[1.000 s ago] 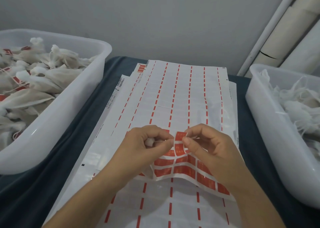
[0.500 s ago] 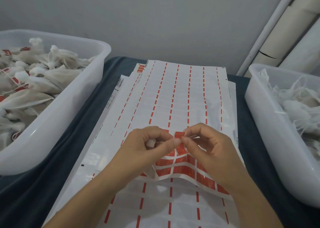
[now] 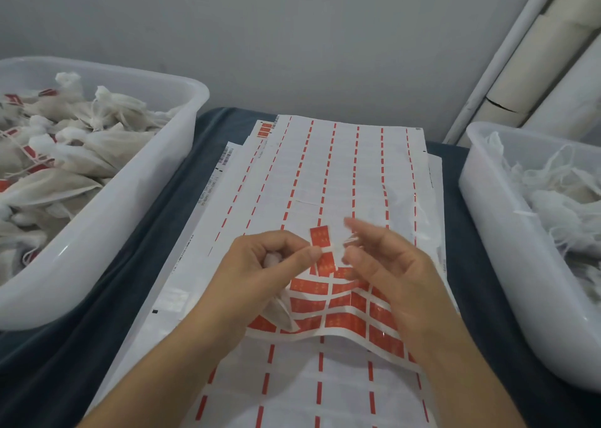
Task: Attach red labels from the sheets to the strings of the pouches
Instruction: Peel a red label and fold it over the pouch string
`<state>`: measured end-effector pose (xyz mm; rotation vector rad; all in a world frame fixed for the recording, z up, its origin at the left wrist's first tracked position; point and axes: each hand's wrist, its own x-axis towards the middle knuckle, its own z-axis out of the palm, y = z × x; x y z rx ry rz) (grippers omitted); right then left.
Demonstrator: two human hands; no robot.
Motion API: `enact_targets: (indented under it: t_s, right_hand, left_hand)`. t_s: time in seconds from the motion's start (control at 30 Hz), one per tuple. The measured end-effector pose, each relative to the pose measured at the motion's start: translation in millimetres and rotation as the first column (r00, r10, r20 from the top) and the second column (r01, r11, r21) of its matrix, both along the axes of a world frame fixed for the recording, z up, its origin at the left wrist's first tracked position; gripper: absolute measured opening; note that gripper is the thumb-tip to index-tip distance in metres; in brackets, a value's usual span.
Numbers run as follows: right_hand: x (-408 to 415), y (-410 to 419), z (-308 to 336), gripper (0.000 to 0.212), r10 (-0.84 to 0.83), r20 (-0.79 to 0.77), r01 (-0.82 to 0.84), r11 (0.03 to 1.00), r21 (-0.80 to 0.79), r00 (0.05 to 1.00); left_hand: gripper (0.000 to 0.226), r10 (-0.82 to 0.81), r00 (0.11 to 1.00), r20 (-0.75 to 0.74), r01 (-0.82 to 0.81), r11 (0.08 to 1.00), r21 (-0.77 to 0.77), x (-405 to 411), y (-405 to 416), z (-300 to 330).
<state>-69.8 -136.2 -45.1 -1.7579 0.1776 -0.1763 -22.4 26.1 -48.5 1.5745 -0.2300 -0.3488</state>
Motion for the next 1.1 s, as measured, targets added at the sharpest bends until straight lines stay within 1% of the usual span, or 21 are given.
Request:
enact_targets:
  t_s: [0.1, 0.2, 0.27, 0.33, 0.4, 0.43, 0.5, 0.53, 0.57, 0.63, 0.67, 0.7, 0.77, 0.8, 0.83, 0.87, 0.93, 0.97, 1.03, 1.07, 1.1]
  right_hand:
    - [-0.4, 6.1, -5.6, 0.036, 0.04, -0.063, -0.033, 0.994, 0.105, 0.997]
    - [1.2, 5.5, -8.8, 0.031, 0.021, -0.06, -0.014, 0.993, 0.12, 0.998]
    - [1.5, 4.3, -8.7, 0.027, -0.002, -0.047, 0.007, 0.993, 0.118, 0.999]
    - [1.1, 4.3, -7.8, 0.026, -0.019, -0.041, 0.023, 0.995, 0.096, 0.999]
    - [0.9, 4.2, -8.2, 0.027, -0.044, -0.042, 0.046, 0.998, 0.047, 0.998]
    - [0.8, 4.2, -8.2, 0.028, -0.06, -0.047, 0.061, 0.998, 0.018, 0.997]
    - [0.4, 4.2, -8.4, 0.03, -0.088, -0.071, 0.087, 0.996, -0.015, 0.994]
    - [0.2, 3.9, -8.6, 0.031, -0.097, -0.091, 0.096, 0.995, -0.014, 0.991]
    - [0.0, 3.6, -8.5, 0.032, -0.099, -0.112, 0.098, 0.995, -0.008, 0.989]
    - [-0.8, 4.0, -6.7, 0.033, -0.076, -0.139, 0.078, 0.997, 0.002, 0.987]
    - [-1.4, 4.6, -5.2, 0.033, -0.06, -0.139, 0.061, 0.998, 0.001, 0.988]
    - [-1.6, 5.0, -4.1, 0.032, -0.049, -0.135, 0.048, 0.999, -0.008, 0.99]
    - [-2.0, 3.8, -3.0, 0.03, -0.046, -0.123, 0.039, 0.997, -0.061, 0.991]
    - [-2.3, 3.2, -2.4, 0.028, -0.051, -0.116, 0.041, 0.995, -0.089, 0.992]
    - [-2.3, 2.7, -2.0, 0.027, -0.058, -0.108, 0.047, 0.993, -0.104, 0.992]
    - [-2.3, 2.3, -1.7, 0.027, -0.065, -0.1, 0.055, 0.993, -0.107, 0.993]
    - [-2.4, 2.7, -1.0, 0.028, -0.081, -0.077, 0.07, 0.989, -0.131, 0.994]
    - [-2.6, 3.4, -0.9, 0.028, -0.091, -0.056, 0.081, 0.982, -0.17, 0.994]
    - [-2.9, 3.9, -0.7, 0.023, -0.119, 0.022, 0.121, 0.951, -0.285, 0.993]
    - [-3.3, 3.4, -0.1, 0.02, -0.133, 0.066, 0.147, 0.935, -0.322, 0.989]
    - [-3.9, 2.8, 1.0, 0.018, -0.152, 0.103, 0.177, 0.932, -0.318, 0.983]
  left_hand:
    - [0.027, -0.01, 0.999, 0.033, 0.01, 1.0, 0.006, -1.7, -1.9, 0.3]
    - [0.029, -0.034, 0.996, 0.087, 0.033, 0.999, 0.024, -3.4, -4.1, -1.9]
    - [0.03, -0.023, 0.992, 0.121, 0.017, 0.999, 0.051, -3.2, -5.2, -3.3]
    - [0.025, 0.003, 0.988, 0.155, -0.019, 0.994, 0.104, -2.6, -6.4, -5.1]
    - [0.018, 0.02, 0.97, 0.243, -0.067, 0.98, 0.186, -3.7, -7.7, -6.7]
    - [0.019, 0.022, 0.951, 0.308, -0.092, 0.973, 0.213, -5.1, -8.4, -7.9]
    - [0.044, 0.039, 0.893, 0.449, -0.168, 0.953, 0.251, -6.5, -10.1, -11.6]
    - [0.053, 0.053, 0.856, 0.515, -0.217, 0.939, 0.265, -6.9, -10.7, -12.3]
    - [0.055, 0.048, 0.803, 0.593, -0.26, 0.925, 0.277, -7.5, -10.4, -12.1]
    - [0.046, -0.014, 0.651, 0.759, -0.334, 0.893, 0.303, -8.8, -9.7, -11.8]
    - [0.039, -0.049, 0.573, 0.818, -0.355, 0.885, 0.301, -9.9, -9.8, -13.1]
    - [0.032, -0.071, 0.525, 0.848, -0.343, 0.894, 0.288, -11.0, -9.7, -15.5]
    - [0.017, -0.102, 0.513, 0.852, -0.288, 0.915, 0.283, -10.8, -8.1, -17.4]
    - [0.022, -0.123, 0.49, 0.863, -0.303, 0.904, 0.301, -11.6, -8.2, -16.3]
    - [0.028, -0.144, 0.488, 0.861, -0.303, 0.897, 0.322, -11.9, -8.5, -16.7]
    - [0.029, -0.139, 0.46, 0.877, -0.323, 0.894, 0.311, -11.2, -8.1, -17.9]
    - [0.025, -0.082, 0.461, 0.883, -0.351, 0.898, 0.267, -8.9, -7.9, -19.1]
    - [0.025, -0.072, 0.471, 0.879, -0.34, 0.905, 0.256, -8.7, -8.2, -19.7]
    - [0.025, -0.056, 0.481, 0.875, -0.338, 0.909, 0.244, -8.5, -9.2, -21.1]
    - [0.029, -0.056, 0.485, 0.873, -0.343, 0.906, 0.249, -8.8, -9.5, -21.9]
    - [0.031, -0.057, 0.513, 0.856, -0.329, 0.909, 0.258, -8.7, -9.6, -22.2]
